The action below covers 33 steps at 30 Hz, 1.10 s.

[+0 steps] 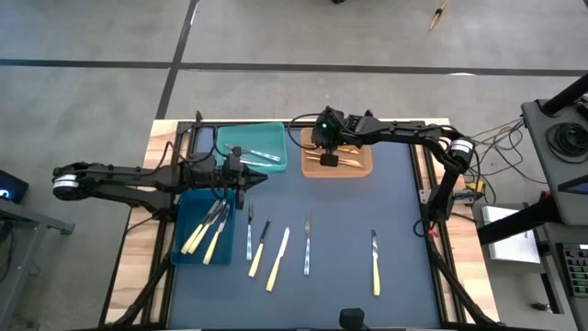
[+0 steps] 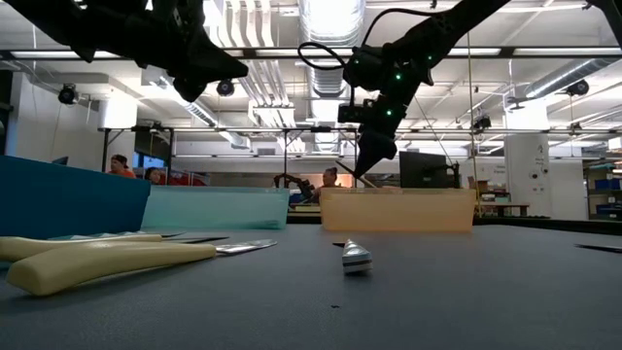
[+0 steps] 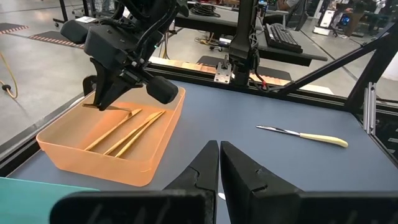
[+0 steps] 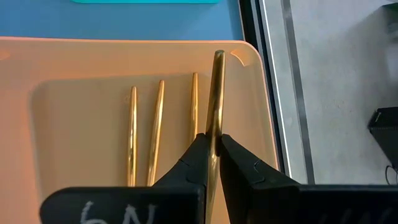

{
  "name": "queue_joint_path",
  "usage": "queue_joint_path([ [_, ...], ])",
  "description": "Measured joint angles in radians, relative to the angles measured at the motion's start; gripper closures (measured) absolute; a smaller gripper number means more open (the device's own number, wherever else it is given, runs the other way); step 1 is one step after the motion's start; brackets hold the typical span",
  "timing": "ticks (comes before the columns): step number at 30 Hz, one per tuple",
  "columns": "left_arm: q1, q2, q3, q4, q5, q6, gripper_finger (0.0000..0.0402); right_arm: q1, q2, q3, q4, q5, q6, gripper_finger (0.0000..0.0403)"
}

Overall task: Sort silverware by color (type)
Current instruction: Put the golden knife into the orange bin

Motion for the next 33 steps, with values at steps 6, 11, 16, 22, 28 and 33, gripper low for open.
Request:
queue_joint_path([
  [6,0.0,0.0,-0.01,-0.001,0.0,0.0,0.0401,0.0,0.0,-0.001,0.001,0.0,0.0,0.039],
  [11,0.0,0.0,-0.01,0.0,0.0,-0.003,0.0401,0.0,0.0,-0.001,0.001,0.0,0.024,0.039],
  [16,0.0,0.0,-0.01,0.0,0.0,-0.01,0.0401,0.0,0.0,-0.001,0.001,-0.001,0.037,0.039],
  [22,0.0,0.0,-0.01,0.0,0.0,-0.011,0.0401,0.0,0.0,-0.002,0.0,-0.001,0.057,0.039],
  [28,0.0,0.0,-0.01,0.0,0.0,-0.011,0.0401,0.0,0.0,-0.007,-0.002,-0.001,0.059,0.039],
  [33,0.0,0.0,-0.011,0.0,0.0,-0.011,0.0401,0.0,0.0,-0.013,-0.002,-0.001,0.073,0.039],
])
